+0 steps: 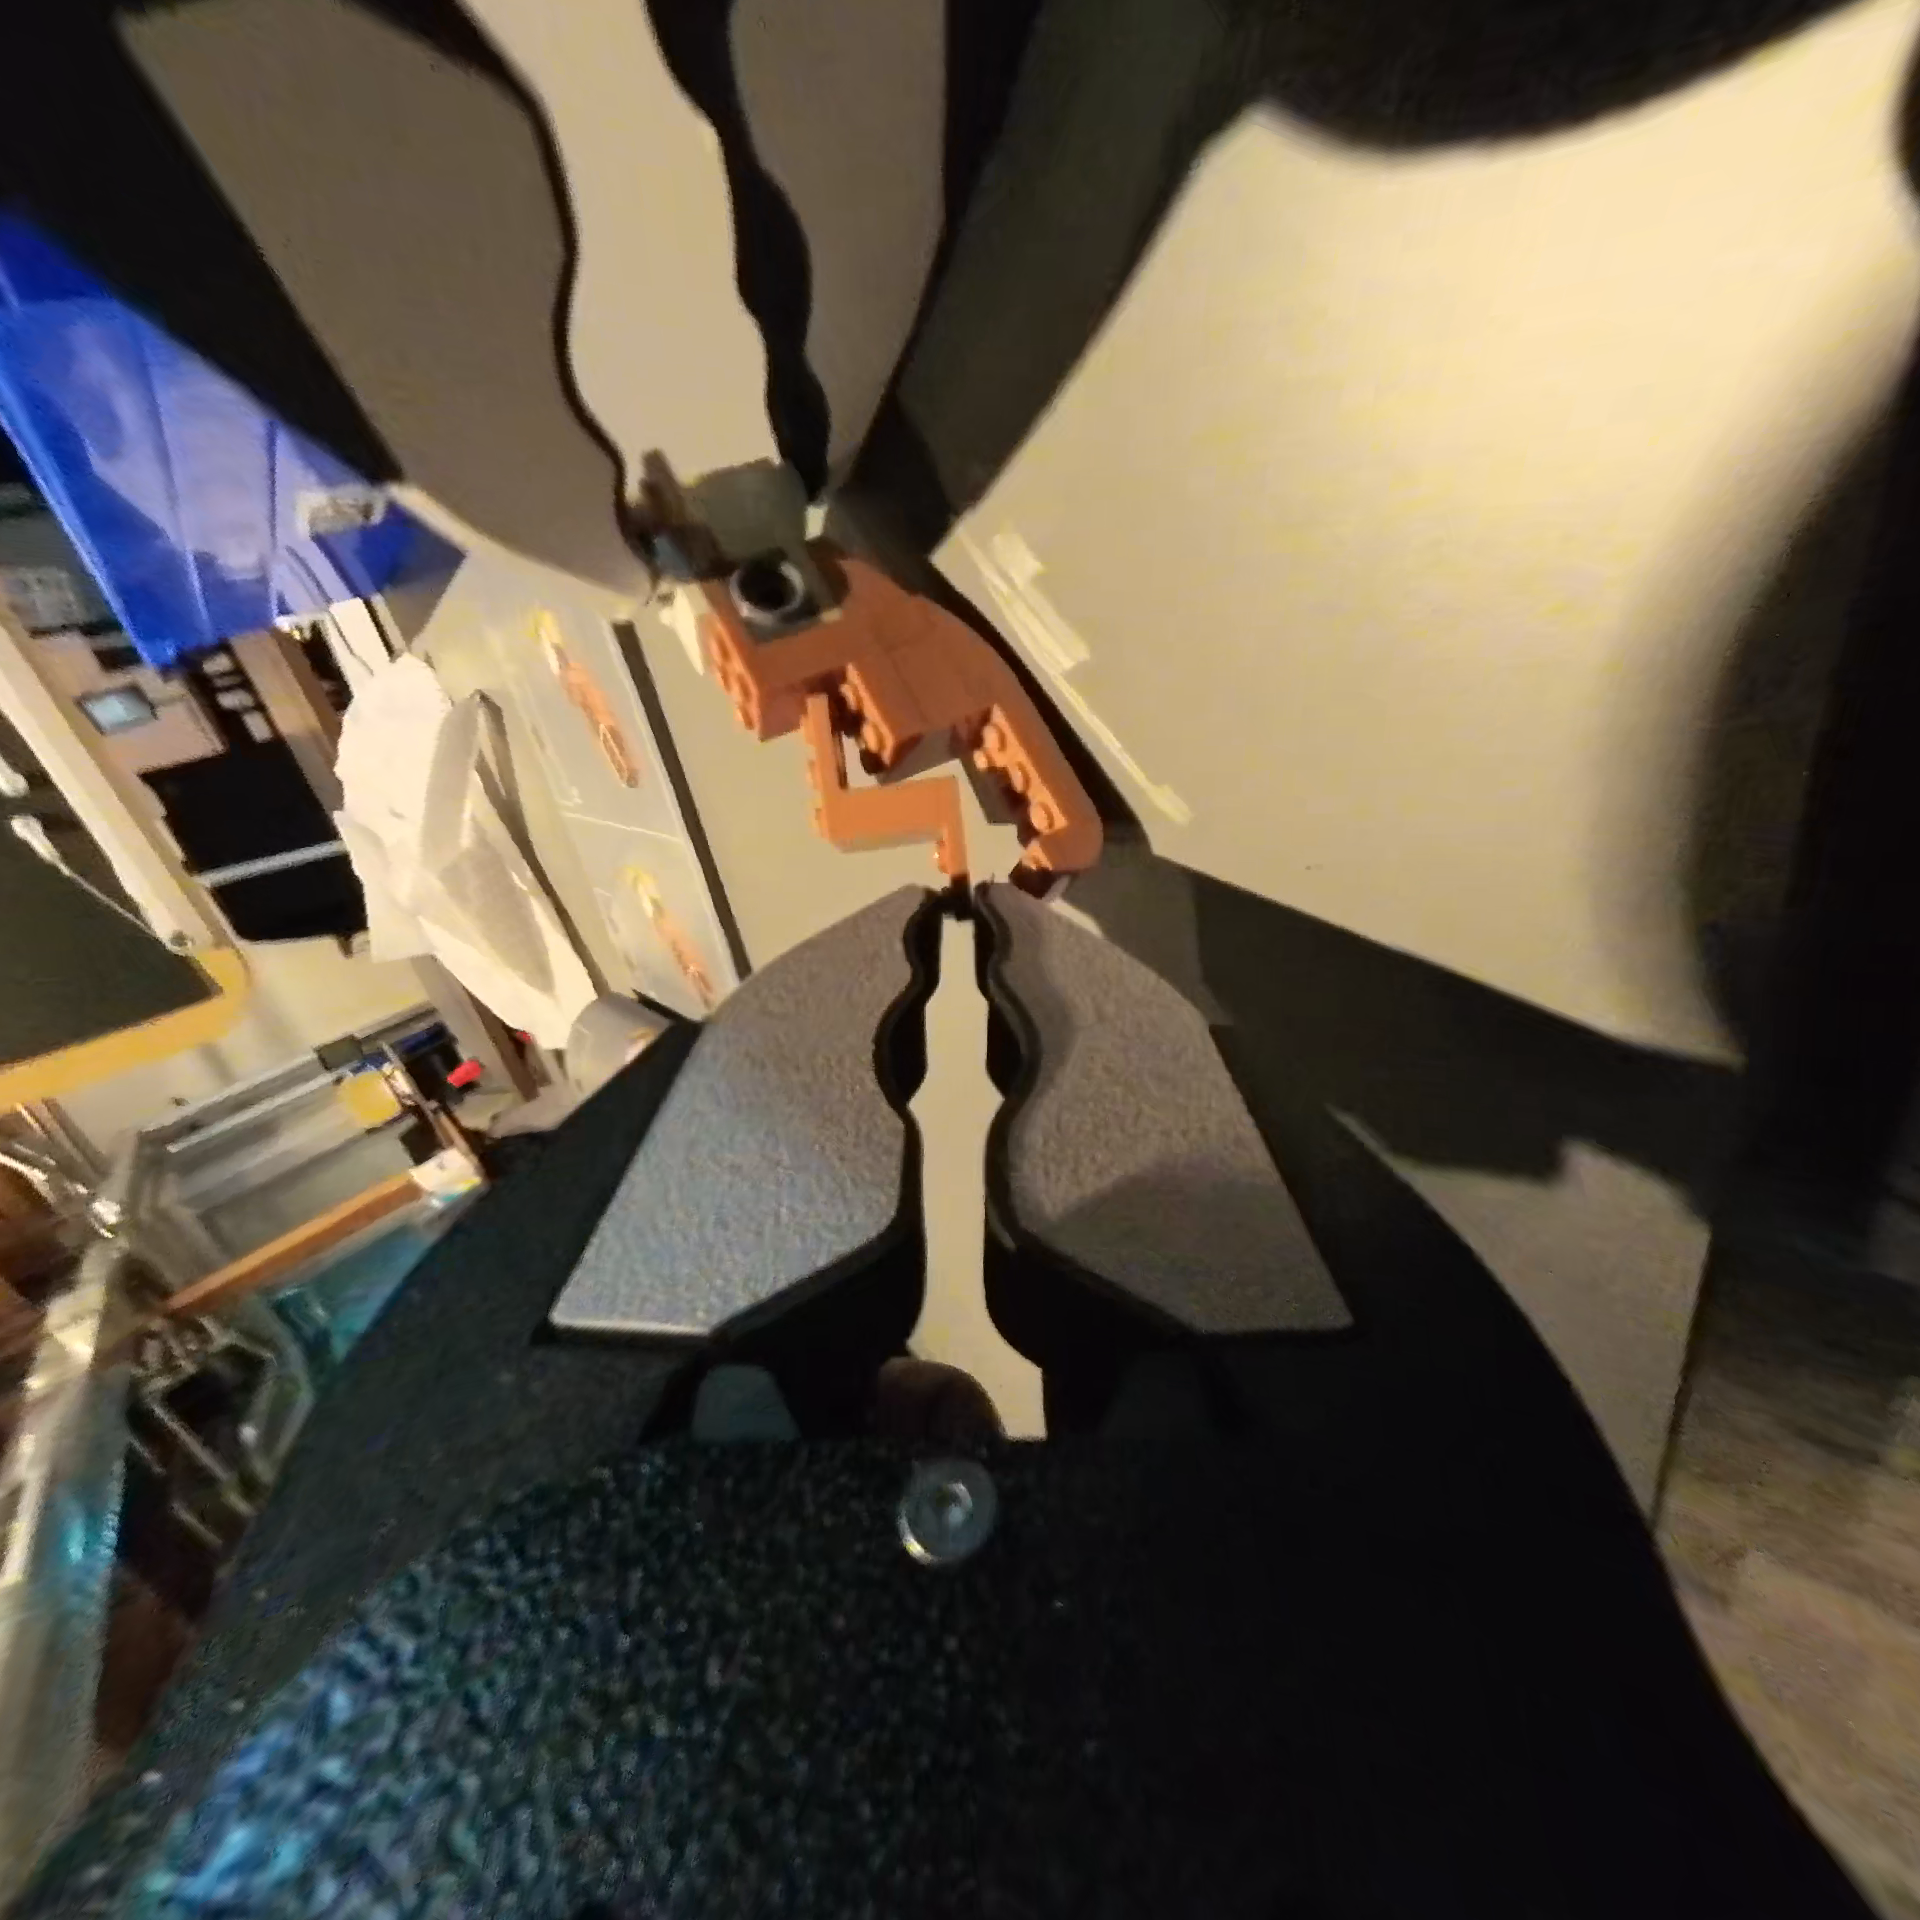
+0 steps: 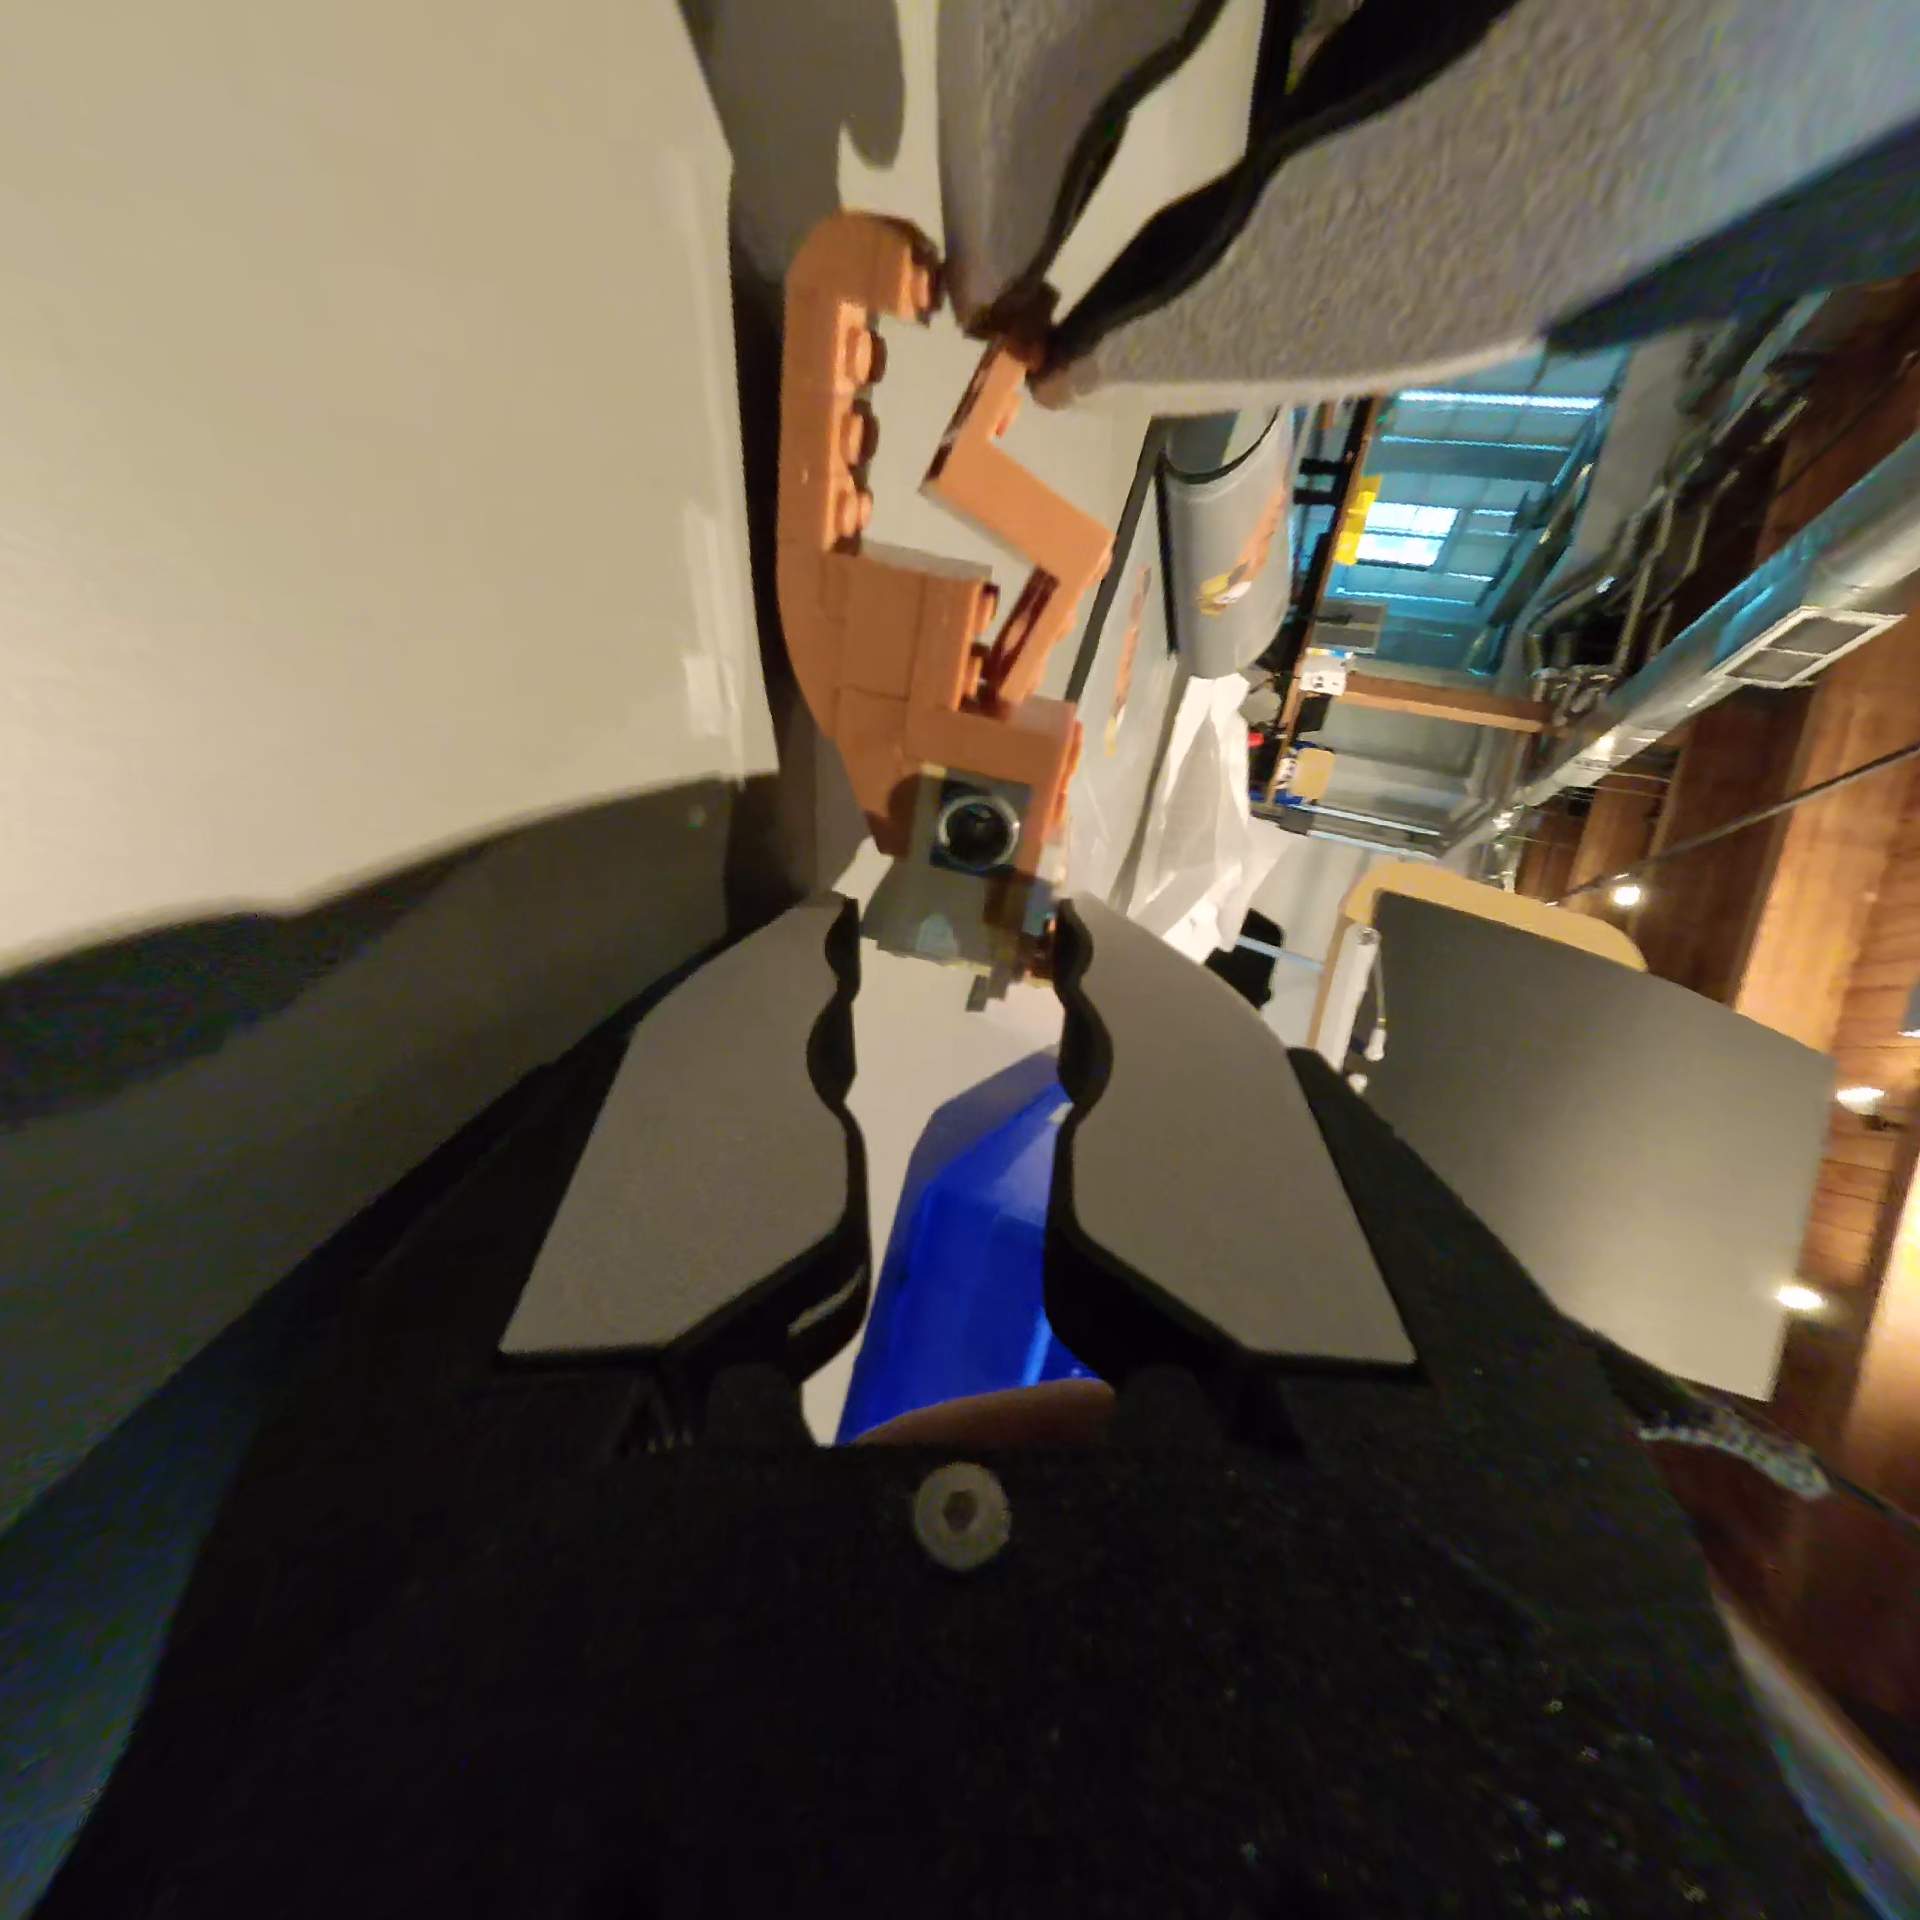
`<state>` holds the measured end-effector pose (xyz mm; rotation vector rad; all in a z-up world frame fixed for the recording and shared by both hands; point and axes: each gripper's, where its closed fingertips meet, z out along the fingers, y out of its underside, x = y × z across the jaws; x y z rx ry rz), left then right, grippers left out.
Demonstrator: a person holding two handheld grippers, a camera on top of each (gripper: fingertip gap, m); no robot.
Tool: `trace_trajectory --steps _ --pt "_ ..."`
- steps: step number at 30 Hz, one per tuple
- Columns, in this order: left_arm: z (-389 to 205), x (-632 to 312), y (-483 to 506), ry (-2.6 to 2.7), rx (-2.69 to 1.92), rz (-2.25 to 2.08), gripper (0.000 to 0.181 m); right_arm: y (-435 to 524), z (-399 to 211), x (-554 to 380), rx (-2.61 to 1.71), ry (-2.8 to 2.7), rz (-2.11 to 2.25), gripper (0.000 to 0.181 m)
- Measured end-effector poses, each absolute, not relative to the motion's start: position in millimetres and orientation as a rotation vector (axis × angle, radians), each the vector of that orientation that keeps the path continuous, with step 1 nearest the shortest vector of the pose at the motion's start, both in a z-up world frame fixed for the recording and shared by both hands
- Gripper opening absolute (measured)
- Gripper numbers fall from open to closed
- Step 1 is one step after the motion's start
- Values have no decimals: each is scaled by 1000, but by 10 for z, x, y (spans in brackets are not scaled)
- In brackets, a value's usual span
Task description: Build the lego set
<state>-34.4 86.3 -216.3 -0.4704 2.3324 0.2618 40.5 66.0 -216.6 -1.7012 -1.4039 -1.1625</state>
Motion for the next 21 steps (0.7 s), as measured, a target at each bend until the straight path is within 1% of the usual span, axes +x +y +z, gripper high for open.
trace_trajectory --steps 6,12,21 --pt "-2192 -368 843 2443 -233 367 6 643 -2153 389 -1683 -1422 -1202 35" --pt "-2213 -389 798 2521 75 495 7 615 -2168 368 -1712 -1408 -1147 35" --pt "-2238 -392 638 2564 244 572 7 519 -2130 360 -1716 -1376 -1103 44"
